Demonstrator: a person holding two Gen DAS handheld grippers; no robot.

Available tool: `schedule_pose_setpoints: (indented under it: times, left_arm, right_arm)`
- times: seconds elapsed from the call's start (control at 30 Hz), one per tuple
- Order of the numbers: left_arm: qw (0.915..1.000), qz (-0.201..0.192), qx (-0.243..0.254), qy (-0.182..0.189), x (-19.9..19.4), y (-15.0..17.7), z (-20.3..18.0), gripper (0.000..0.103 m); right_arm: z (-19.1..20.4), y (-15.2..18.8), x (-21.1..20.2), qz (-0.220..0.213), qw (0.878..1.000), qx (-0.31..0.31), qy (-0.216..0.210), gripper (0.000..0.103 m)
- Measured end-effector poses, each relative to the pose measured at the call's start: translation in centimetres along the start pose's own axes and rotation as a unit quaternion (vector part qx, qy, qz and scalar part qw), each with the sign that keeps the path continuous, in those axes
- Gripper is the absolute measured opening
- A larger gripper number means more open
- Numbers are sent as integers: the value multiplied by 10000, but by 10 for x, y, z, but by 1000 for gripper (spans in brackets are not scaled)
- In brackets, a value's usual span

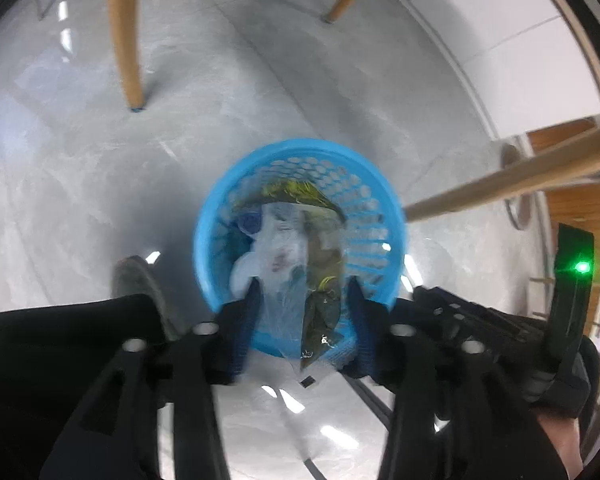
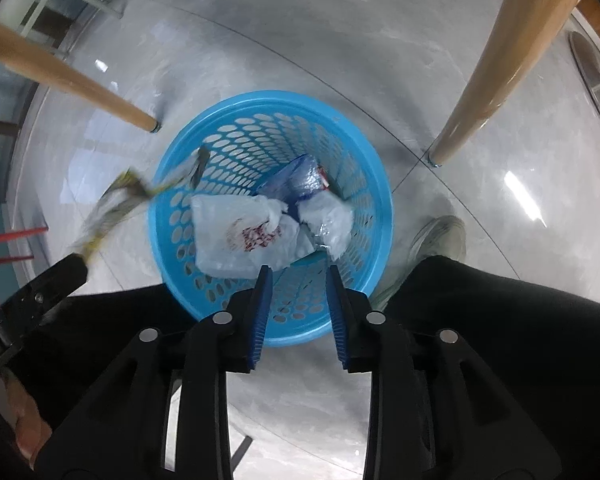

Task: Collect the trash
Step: 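Open both grippers to drop the bags into the wastebasket, then raise both grippers back toward the table items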

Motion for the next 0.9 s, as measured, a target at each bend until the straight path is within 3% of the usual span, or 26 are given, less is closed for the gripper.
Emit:
schedule_pose_setpoints:
  times: [0.17, 0.4, 0.47, 0.73, 0.9]
  left_arm:
    - [9996, -199, 159, -89, -8, 2, -5, 53]
    - [9992, -362, 168, -28, -39, 16, -8, 53]
    - [9989, -364, 188, -243, -50, 22, -9, 52]
    - [9943, -780, 548, -487, -107, 59, -20, 53]
    - [9898, -1108, 781, -431, -138, 80, -18, 57]
  right_arm:
    - [-1, 10, -23, -267, 9996, -66, 34, 36]
    - [0, 24, -50, -516, 9985, -176, 20, 37]
    - [2, 29, -62, -597, 9979, -223, -136, 37]
    - [13, 64, -122, -1121, 9919, -539, -248, 48]
    - [15, 84, -152, -1348, 9872, -728, -449, 62]
Point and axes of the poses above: each gripper's, at about its wrist camera, not at the fingertips, and x roughly the way its jaws point, z to its left, y to its underside, the point moved 1 cm from there along x, roughly the way its jaws point, and after that the axes turned 2 degrees about -z, right-handed, at the moved point
